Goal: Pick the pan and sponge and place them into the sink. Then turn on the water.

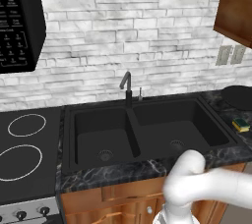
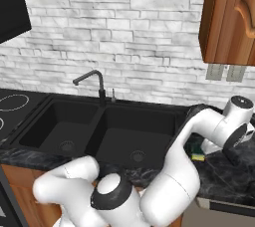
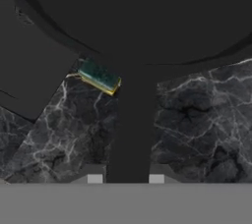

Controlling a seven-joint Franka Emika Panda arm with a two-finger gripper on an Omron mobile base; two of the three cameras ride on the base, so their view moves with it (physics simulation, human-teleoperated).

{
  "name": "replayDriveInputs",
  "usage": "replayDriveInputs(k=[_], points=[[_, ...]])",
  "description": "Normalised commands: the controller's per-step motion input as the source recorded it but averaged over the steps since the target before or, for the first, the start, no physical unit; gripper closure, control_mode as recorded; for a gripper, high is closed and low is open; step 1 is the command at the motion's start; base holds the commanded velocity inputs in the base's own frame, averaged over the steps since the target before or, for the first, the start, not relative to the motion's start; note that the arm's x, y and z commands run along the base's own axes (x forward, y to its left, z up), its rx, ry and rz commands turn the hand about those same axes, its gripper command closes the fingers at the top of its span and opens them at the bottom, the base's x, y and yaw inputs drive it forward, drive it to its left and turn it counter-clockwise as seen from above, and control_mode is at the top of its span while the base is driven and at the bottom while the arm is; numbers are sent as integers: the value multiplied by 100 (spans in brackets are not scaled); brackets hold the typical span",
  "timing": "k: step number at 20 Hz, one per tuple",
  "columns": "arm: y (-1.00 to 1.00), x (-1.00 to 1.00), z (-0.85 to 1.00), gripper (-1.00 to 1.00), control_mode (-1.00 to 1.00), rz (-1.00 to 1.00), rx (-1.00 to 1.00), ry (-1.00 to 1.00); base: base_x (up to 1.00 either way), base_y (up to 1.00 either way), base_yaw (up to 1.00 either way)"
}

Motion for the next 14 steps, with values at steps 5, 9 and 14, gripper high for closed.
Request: replayDriveInputs(k=[5,9,14], points=[[50,-16,11,100,-100,-1,-10,-3,0,0,0],[60,-6,11,100,-100,0,-5,2,0,0,0],[59,-7,5,100,-100,-1,-3,1,0,0,0]])
